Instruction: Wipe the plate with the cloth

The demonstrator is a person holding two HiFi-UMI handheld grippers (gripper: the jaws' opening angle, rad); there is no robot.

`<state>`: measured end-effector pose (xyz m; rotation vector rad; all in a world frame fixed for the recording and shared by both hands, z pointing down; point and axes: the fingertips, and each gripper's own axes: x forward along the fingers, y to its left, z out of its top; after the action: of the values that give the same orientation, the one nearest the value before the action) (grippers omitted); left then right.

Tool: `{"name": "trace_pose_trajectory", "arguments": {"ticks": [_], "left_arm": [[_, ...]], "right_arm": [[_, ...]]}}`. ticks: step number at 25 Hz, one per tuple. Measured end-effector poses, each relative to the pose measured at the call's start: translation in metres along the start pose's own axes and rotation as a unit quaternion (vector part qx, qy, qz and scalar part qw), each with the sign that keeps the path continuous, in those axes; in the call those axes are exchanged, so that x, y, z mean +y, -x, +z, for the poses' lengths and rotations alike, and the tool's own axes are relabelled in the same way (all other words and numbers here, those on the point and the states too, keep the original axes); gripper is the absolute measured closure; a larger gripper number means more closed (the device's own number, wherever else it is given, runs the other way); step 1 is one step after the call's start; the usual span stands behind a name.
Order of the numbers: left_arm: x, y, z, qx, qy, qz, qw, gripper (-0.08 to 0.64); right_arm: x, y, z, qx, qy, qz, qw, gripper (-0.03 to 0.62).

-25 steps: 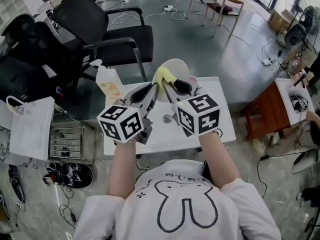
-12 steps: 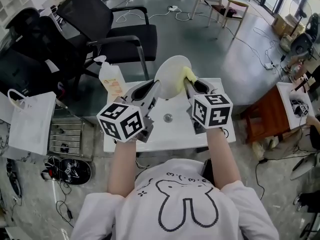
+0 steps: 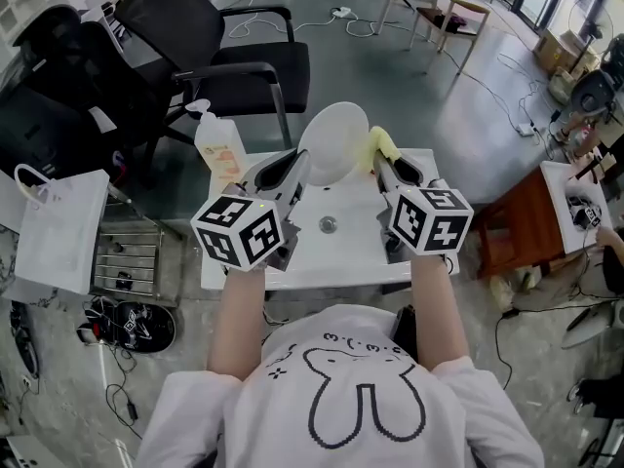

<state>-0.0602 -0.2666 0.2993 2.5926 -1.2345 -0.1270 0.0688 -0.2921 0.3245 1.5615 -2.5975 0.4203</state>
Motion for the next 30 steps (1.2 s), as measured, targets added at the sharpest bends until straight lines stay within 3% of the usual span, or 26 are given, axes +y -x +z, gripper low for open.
{"name": "trace_pose_trajectory", "arguments": {"ticks": [4,9,13,21,30], "left_arm": [[-0.001,-0.002,-0.002,-0.003,-0.003,0.003,1.0,0.54],[0.002,-0.003,0.0,-0.009,-0.004,0.006,0.9999,0.54],[0.002,-0.003,0.002,-0.013,-0.002,0.006,0.9999,0.54],[0.003,-0.001,-0.008,-0.005,0.023,-0.006,0.9997,0.54],[0.003,0.004,-0.008,0.0,0.013,-0.015,0.9998,0.54]], "right_arm": [[0.035,0.007,0.002,-0.005,-0.009,0.06,0.998,0.541],[0.081,0.001,-0.011,0.025,-0.013,0.136,0.99,0.541],[0.105,-0.006,-0.021,0.047,-0.023,0.168,0.984,0.541],[0.108,-0.016,-0.039,0.08,0.019,0.162,0.983,0.541],[0.074,-0.023,-0.066,0.136,0.106,0.103,0.98,0.541]]}}
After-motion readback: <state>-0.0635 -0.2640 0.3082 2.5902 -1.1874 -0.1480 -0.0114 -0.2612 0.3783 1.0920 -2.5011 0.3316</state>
